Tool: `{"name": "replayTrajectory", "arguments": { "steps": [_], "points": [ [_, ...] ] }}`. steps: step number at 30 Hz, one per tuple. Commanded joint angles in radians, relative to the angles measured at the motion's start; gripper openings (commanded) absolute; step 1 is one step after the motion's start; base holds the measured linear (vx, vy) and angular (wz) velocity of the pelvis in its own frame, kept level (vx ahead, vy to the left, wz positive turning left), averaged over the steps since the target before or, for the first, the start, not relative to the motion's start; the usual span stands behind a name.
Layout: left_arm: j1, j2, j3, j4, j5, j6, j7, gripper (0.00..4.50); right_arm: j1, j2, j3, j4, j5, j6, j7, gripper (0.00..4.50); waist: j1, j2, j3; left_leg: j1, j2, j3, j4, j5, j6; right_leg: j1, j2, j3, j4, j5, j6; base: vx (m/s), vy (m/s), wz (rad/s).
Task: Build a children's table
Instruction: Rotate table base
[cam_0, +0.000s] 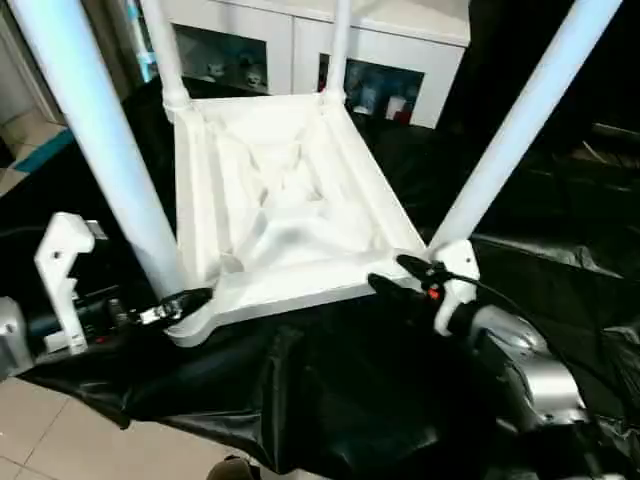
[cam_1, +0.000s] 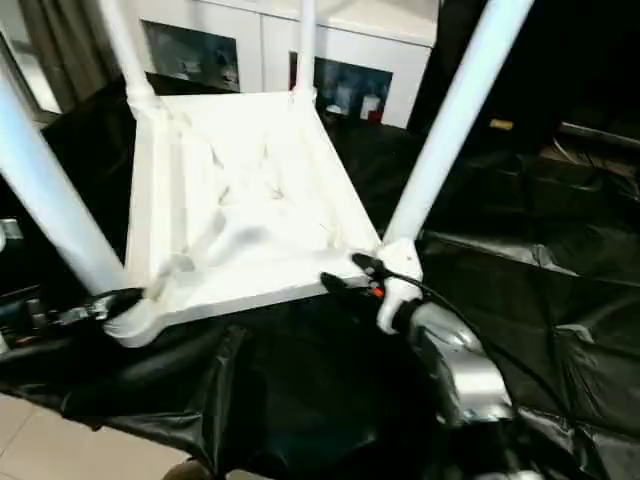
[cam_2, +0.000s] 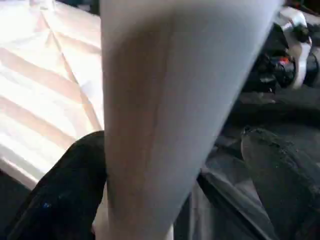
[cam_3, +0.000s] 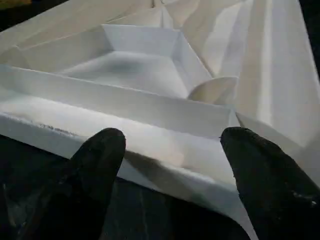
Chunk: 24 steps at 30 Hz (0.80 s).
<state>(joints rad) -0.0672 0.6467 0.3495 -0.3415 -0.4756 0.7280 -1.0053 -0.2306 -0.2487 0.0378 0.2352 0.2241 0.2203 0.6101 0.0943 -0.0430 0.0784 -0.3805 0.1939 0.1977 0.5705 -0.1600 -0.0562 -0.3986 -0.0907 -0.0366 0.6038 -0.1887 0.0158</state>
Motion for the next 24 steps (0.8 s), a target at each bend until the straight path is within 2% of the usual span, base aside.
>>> {"name": "replayTrajectory", "arguments": {
  "steps": [1, 2, 3, 4, 6, 7, 8, 10, 12, 13, 14, 15, 18, 19, 20, 21, 22, 24],
  "points": [
    [-0.046, -0.024, -0.049, 0.024, 0.021, -0.034, 0.030, 4.45, 0.019, -0.012, -0.009, 0.012, -0.031, 0.033, -0.036, 3.58, -0.001, 0.032, -0.071, 0.036, 0.027, -0.014, -0.070, -0.302, -0.044, 0.027, -0.032, 0.033, -0.062, -0.179, -0.196, 0.000, 0.000, 0.00],
    [-0.062, -0.035, -0.062, 0.031, 0.022, -0.039, 0.037, 4.45, 0.016, -0.011, -0.006, 0.022, -0.042, 0.040, -0.052, 3.58, -0.002, 0.033, -0.071, 0.035, 0.027, -0.015, -0.071, -0.307, -0.047, 0.028, -0.031, 0.033, -0.063, -0.186, -0.195, 0.000, 0.000, 0.00],
    [-0.100, -0.065, -0.095, 0.040, 0.006, -0.037, 0.044, 4.45, 0.003, -0.010, 0.002, 0.053, -0.072, 0.055, -0.095, 3.58, -0.002, 0.030, -0.069, 0.034, 0.027, -0.017, -0.072, -0.331, -0.064, 0.026, -0.033, 0.031, -0.064, -0.227, -0.186, 0.000, 0.000, 0.00],
    [-0.113, -0.075, -0.109, 0.042, 0.001, -0.038, 0.044, 4.45, -0.003, -0.007, -0.001, 0.064, -0.075, 0.062, -0.110, 3.58, -0.002, 0.032, -0.069, 0.035, 0.026, -0.017, -0.072, -0.346, -0.068, 0.025, -0.033, 0.032, -0.065, -0.246, -0.182, 0.000, 0.000, 0.00],
    [-0.146, -0.106, -0.150, 0.044, -0.011, -0.035, 0.042, 4.45, -0.014, -0.008, -0.027, 0.078, -0.057, 0.074, -0.128, 3.58, -0.003, 0.029, -0.071, 0.035, 0.026, -0.020, -0.072, -0.369, -0.075, 0.026, -0.034, 0.031, -0.068, -0.279, -0.168, 0.000, 0.000, 0.00],
    [-0.146, -0.106, -0.150, 0.044, -0.011, -0.035, 0.042, 4.45, -0.014, -0.008, -0.027, 0.078, -0.057, 0.074, -0.128, 3.58, -0.001, 0.035, -0.072, 0.042, 0.026, -0.019, -0.070, -0.399, -0.079, 0.018, -0.033, 0.032, -0.073, -0.301, -0.160, 0.000, 0.000, 0.00],
    [-0.171, -0.131, -0.192, 0.044, -0.024, -0.029, 0.031, 4.45, -0.018, -0.020, -0.049, 0.079, -0.047, 0.069, -0.135, 3.58, -0.001, 0.032, -0.073, 0.043, 0.026, -0.020, -0.069, -0.407, -0.079, 0.018, -0.034, 0.032, -0.073, -0.305, -0.158, 0.000, 0.000, 0.00],
    [-0.182, -0.142, -0.213, 0.047, -0.030, -0.027, 0.023, 4.45, -0.018, -0.028, -0.058, 0.076, -0.049, 0.055, -0.140, 3.58, 0.004, 0.042, -0.072, 0.046, 0.026, -0.022, -0.070, -0.447, -0.085, 0.016, -0.033, 0.031, -0.077, -0.339, -0.145, 0.000, 0.000, 0.00],
    [-0.220, -0.181, -0.270, 0.091, -0.017, -0.057, 0.010, 4.45, -0.020, -0.042, -0.082, 0.082, -0.053, 0.043, -0.154, 3.58, 0.002, 0.042, -0.071, 0.045, 0.024, -0.024, -0.071, -0.471, -0.085, 0.017, -0.033, 0.029, -0.084, -0.379, -0.134, 0.000, 0.000, 0.00],
    [-0.220, -0.181, -0.270, 0.091, -0.017, -0.057, 0.010, 4.45, -0.020, -0.042, -0.082, 0.082, -0.053, 0.043, -0.154, 3.58, 0.001, 0.040, -0.071, 0.046, 0.023, -0.023, -0.069, -0.476, -0.083, 0.015, -0.033, 0.030, -0.086, -0.390, -0.132, 0.000, 0.000, 0.00],
    [-0.227, -0.190, -0.280, 0.098, -0.017, -0.062, 0.009, 4.45, -0.021, -0.042, -0.084, 0.082, -0.055, 0.045, -0.162, 3.58, 0.002, 0.040, -0.073, 0.044, 0.023, -0.025, -0.069, -0.469, -0.081, 0.019, -0.035, 0.030, -0.085, -0.393, -0.131, 0.000, 0.000, 0.00],
    [-0.246, -0.217, -0.297, 0.121, -0.009, -0.080, 0.023, 4.45, -0.024, -0.045, -0.085, 0.078, -0.073, 0.038, -0.192, 3.58, -0.002, 0.041, -0.073, 0.032, 0.023, -0.028, -0.072, -0.437, -0.077, 0.028, -0.038, 0.029, -0.084, -0.391, -0.128, 0.000, 0.000, 0.00],
    [-0.264, -0.243, -0.319, 0.163, 0.015, -0.105, 0.044, 4.45, -0.020, -0.042, -0.097, 0.052, -0.058, 0.034, -0.191, 3.58, -0.008, 0.040, -0.075, 0.034, 0.022, -0.027, -0.069, -0.430, -0.074, 0.025, -0.036, 0.028, -0.085, -0.391, -0.127, 0.000, 0.000, 0.00],
    [-0.272, -0.251, -0.331, 0.188, 0.038, -0.129, 0.054, 4.45, -0.015, -0.041, -0.104, 0.028, -0.040, 0.033, -0.177, 3.58, -0.009, 0.044, -0.075, 0.036, 0.022, -0.027, -0.068, -0.435, -0.071, 0.024, -0.036, 0.028, -0.086, -0.395, -0.126, 0.000, 0.000, 0.00],
    [-0.283, -0.260, -0.339, 0.218, 0.055, -0.147, 0.068, 4.45, -0.007, -0.041, -0.109, 0.000, -0.021, 0.040, -0.160, 3.58, -0.011, 0.041, -0.075, 0.035, 0.021, -0.026, -0.068, -0.433, -0.065, 0.025, -0.035, 0.028, -0.090, -0.396, -0.121, 0.000, 0.000, 0.00],
    [-0.294, -0.269, -0.347, 0.247, 0.073, -0.169, 0.081, 4.45, 0.002, -0.047, -0.112, -0.022, -0.010, 0.045, -0.147, 3.58, -0.013, 0.048, -0.077, 0.034, 0.022, -0.027, -0.068, -0.426, -0.062, 0.027, -0.033, 0.028, -0.087, -0.376, -0.121, 0.000, 0.000, 0.00],
    [-0.305, -0.280, -0.351, 0.266, 0.079, -0.184, 0.086, 4.45, 0.009, -0.056, -0.117, -0.026, -0.007, 0.051, -0.144, 3.58, -0.013, 0.044, -0.078, 0.033, 0.021, -0.026, -0.066, -0.414, -0.053, 0.028, -0.032, 0.028, -0.087, -0.363, -0.118, 0.000, 0.000, 0.00],
    [-0.320, -0.299, -0.358, 0.263, 0.050, -0.174, 0.064, 4.45, 0.011, -0.078, -0.124, 0.024, -0.046, 0.057, -0.184, 3.58, -0.010, 0.049, -0.082, 0.032, 0.023, -0.025, -0.066, -0.379, -0.052, 0.031, -0.035, 0.028, -0.081, -0.328, -0.139, 0.000, 0.000, 0.00]
  ]
}}
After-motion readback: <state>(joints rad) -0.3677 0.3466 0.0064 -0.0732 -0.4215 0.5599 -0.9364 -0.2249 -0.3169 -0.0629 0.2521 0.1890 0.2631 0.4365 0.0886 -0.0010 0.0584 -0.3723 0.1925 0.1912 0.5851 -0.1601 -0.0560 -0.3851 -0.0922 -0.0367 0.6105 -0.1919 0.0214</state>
